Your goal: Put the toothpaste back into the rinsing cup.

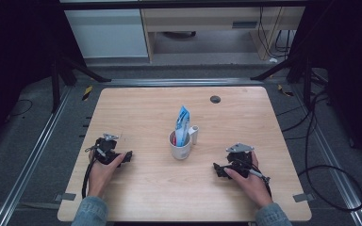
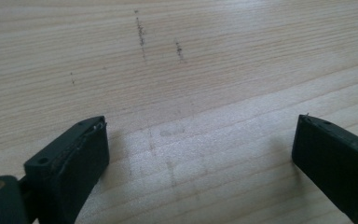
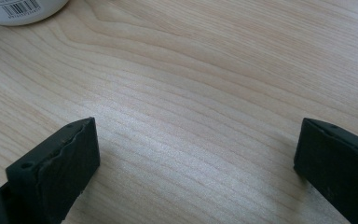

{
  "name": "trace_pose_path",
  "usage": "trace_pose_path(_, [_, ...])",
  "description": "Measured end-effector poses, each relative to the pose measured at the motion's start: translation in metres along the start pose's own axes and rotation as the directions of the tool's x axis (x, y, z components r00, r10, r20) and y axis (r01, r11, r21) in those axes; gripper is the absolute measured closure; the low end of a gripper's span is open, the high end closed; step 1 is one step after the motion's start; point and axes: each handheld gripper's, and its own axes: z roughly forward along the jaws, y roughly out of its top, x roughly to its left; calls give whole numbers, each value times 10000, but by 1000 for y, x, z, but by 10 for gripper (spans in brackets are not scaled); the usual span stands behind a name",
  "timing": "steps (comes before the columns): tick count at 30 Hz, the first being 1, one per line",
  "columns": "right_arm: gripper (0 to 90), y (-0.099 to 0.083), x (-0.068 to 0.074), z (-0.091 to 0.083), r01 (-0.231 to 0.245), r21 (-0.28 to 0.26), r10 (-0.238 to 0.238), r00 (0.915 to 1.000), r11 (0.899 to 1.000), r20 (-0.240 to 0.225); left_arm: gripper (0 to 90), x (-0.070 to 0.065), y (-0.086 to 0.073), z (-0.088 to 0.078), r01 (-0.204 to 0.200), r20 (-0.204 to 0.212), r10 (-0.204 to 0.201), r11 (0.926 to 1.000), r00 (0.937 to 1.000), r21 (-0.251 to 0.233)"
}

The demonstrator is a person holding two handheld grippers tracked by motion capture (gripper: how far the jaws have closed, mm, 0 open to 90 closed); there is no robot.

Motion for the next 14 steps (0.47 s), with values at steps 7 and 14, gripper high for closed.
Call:
trace_pose_path(7, [4, 0, 0, 0, -6, -1, 6, 10000, 10000, -2, 0, 4, -5, 5, -188, 17, 189, 9975, 9998, -678])
trace_pose_path(14, [4, 0, 0, 0, -1, -2, 1, 10000, 10000, 2, 0, 6, -6, 5, -206, 42, 210, 9965, 9998, -810])
